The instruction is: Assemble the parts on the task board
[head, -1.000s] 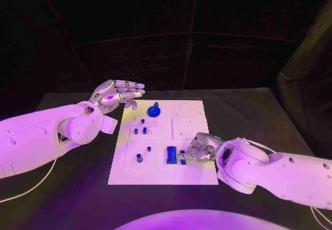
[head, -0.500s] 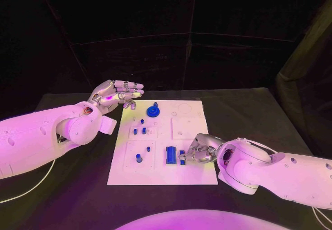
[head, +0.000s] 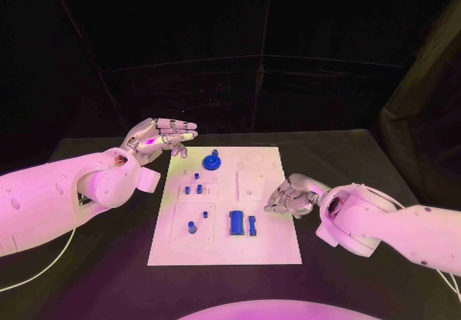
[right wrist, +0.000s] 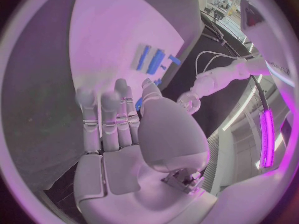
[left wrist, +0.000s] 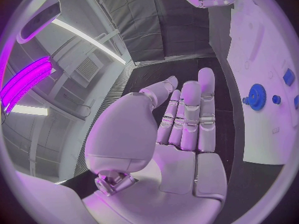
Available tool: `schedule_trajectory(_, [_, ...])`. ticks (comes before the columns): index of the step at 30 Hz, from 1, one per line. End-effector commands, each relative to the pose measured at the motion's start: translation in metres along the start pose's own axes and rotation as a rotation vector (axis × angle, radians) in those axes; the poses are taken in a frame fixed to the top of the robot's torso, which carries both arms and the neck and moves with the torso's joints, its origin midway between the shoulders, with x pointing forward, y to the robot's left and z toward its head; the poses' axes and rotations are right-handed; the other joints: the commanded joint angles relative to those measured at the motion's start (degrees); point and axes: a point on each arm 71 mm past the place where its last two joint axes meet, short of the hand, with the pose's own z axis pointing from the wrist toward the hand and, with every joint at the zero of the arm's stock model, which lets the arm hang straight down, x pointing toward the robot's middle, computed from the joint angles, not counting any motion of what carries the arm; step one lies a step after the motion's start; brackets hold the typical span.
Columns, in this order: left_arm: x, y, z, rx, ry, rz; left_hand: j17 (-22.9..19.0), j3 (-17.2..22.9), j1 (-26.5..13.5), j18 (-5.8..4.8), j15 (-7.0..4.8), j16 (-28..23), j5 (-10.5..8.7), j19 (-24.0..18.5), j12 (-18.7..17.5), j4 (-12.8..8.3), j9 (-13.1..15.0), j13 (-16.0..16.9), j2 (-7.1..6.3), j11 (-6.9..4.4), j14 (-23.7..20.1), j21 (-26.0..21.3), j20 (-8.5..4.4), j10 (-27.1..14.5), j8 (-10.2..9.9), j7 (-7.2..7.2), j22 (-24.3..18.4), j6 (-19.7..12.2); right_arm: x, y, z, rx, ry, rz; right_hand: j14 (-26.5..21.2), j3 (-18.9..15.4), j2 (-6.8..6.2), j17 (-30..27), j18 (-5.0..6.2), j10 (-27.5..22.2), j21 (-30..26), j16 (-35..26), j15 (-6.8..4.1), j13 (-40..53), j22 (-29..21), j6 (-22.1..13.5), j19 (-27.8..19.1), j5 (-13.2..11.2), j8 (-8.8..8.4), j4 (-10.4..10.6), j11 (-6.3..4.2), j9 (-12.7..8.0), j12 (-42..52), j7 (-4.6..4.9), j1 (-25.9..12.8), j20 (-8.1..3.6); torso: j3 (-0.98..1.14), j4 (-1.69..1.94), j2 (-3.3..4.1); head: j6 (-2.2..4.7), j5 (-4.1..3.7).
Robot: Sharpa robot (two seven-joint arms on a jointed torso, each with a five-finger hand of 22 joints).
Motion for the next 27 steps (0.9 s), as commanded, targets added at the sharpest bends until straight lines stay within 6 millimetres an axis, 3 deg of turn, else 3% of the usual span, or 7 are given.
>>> schedule_trajectory(1, [-0.003, -0.002, 0.004, 0.027, -0.039, -0.050, -2.75, -2.18, -1.71, 0.32, 0.51, -4.40, 0.34, -3.74, 0.76, 1.05, 0.02, -0.05, -0.40, 0.14, -4.85, -3.46, 0.44, -0.57, 0.53, -0.06, -1.87, -0.33, -0.023, 0.008, 0.010, -0.217, -0.032, 0.384, -8.40, 0.41, 0.67, -7.43, -0.05, -5.94, -9.94, -12.67, 2.96, -6.53, -7.07, -2.61, -6.43, -2.51, -0.06, -1.17, 2.42, -1.33, -7.07, 2.02, 3.48, 2.18, -0.27, -0.55, -1.10, 1.02, -0.12])
schedule_trajectory(7, [-0.012, 0.004, 0.016, 0.047, -0.116, -0.093, -13.10, -6.92, -2.78, -0.48, 3.59, -24.48, 0.39, -17.15, -0.83, 3.29, -0.06, -1.12, 0.23, 1.31, -14.38, -18.73, 3.73, 0.85, 0.95, -0.03, -11.68, -0.17, -0.062, 0.004, 0.042, -0.319, -0.126, 0.573, -16.48, -0.15, 2.10, -20.77, -0.10, -7.61, -27.57, -31.64, 7.70, -20.59, -19.38, -5.47, -11.90, -6.81, -0.34, -3.76, 5.38, -5.89, -14.89, 2.93, 6.28, 6.95, -0.46, -0.97, -2.56, 3.27, 0.21])
schedule_trajectory(14, [-0.023, 0.012, 0.029, 0.064, -0.226, -0.098, -21.86, -11.13, -1.62, 0.53, 6.66, -40.28, 0.29, -24.47, -8.20, 4.39, -0.14, -1.15, 1.81, 3.09, -16.27, -29.83, 8.25, 2.08, -1.19, -0.85, -20.96, -0.03, -0.085, -0.001, 0.077, -0.364, -0.220, 0.640, -9.18, -1.52, 4.72, -32.94, 1.04, -3.90, -39.59, -41.13, 7.77, -36.05, -29.87, -3.97, -6.46, -6.59, -0.45, -8.07, 5.51, -13.11, -17.39, 2.99, 4.63, 8.86, -0.27, -1.67, -3.88, 6.36, 1.33])
schedule_trajectory(21, [-0.027, 0.021, 0.038, 0.063, -0.296, -0.095, -25.19, -13.53, -0.29, 0.57, 6.89, -45.62, 0.18, -22.57, -12.21, 4.50, -0.13, -1.15, 3.22, 2.99, -13.49, -31.53, 8.34, 3.70, -2.74, -0.41, -24.46, 0.93, -0.093, -0.004, 0.095, -0.386, -0.266, 0.651, -8.06, -1.99, 5.62, -36.41, 1.19, -3.16, -44.33, -42.25, 8.20, -40.05, -33.88, -3.63, -5.83, -6.14, -0.56, -9.93, 5.53, -15.62, -17.49, 3.45, 3.48, 9.20, 0.08, -0.96, -4.72, 7.84, 1.31])
schedule_trajectory(22, [-0.021, 0.024, 0.038, 0.030, -0.227, -0.082, -27.53, -17.69, -22.54, -3.02, 4.16, -48.59, -2.87, -35.31, -14.68, 6.69, -3.88, -4.70, 5.80, 0.03, -30.11, -33.92, 3.64, -13.71, -6.95, -3.53, -29.20, -15.98, -0.089, -0.008, 0.095, -0.313, -0.258, 0.594, -27.51, 0.78, 0.54, -40.56, -2.49, -22.07, -46.80, -45.79, 5.80, -44.11, -37.91, -20.30, -21.37, -8.97, -4.12, -11.36, 2.83, -17.15, -21.21, 0.03, -20.88, 4.81, -0.14, -1.36, -4.27, 7.25, 1.32])
schedule_trajectory(23, [-0.021, 0.024, 0.038, 0.030, -0.228, -0.082, -27.67, -17.89, -22.66, -3.02, 4.20, -48.80, -2.87, -35.27, -14.89, 6.69, -3.88, -4.70, 5.80, 0.00, -30.08, -34.00, 3.55, -13.75, -6.95, -3.55, -29.39, -16.00, -0.089, -0.008, 0.095, -0.313, -0.259, 0.594, -27.61, 0.81, 0.54, -40.56, -2.49, -22.09, -47.05, -45.79, 5.81, -44.11, -38.14, -20.34, -21.35, -8.96, -4.12, -11.36, 2.82, -21.21, -21.21, 0.03, -21.18, 4.85, -0.12, -1.33, -4.30, 7.26, 1.34])
schedule_trajectory(27, [-0.017, 0.026, 0.036, 0.026, -0.240, -0.077, -28.56, -19.48, -30.23, -3.42, 3.25, -49.98, -2.87, -39.32, -15.85, 6.69, -3.88, -4.70, 5.80, -1.09, -35.59, -35.02, 1.92, -19.46, -6.95, -4.63, -31.11, -21.53, -0.085, -0.006, 0.093, -0.313, -0.275, 0.616, -34.33, 1.64, 0.54, -40.56, -2.53, -28.22, -48.08, -45.79, 5.24, -44.11, -39.68, -25.78, -26.47, -9.77, -4.12, -11.36, 1.96, -21.21, -21.21, -0.96, -29.55, 3.48, 0.47, -0.47, -5.09, 7.59, 1.86])
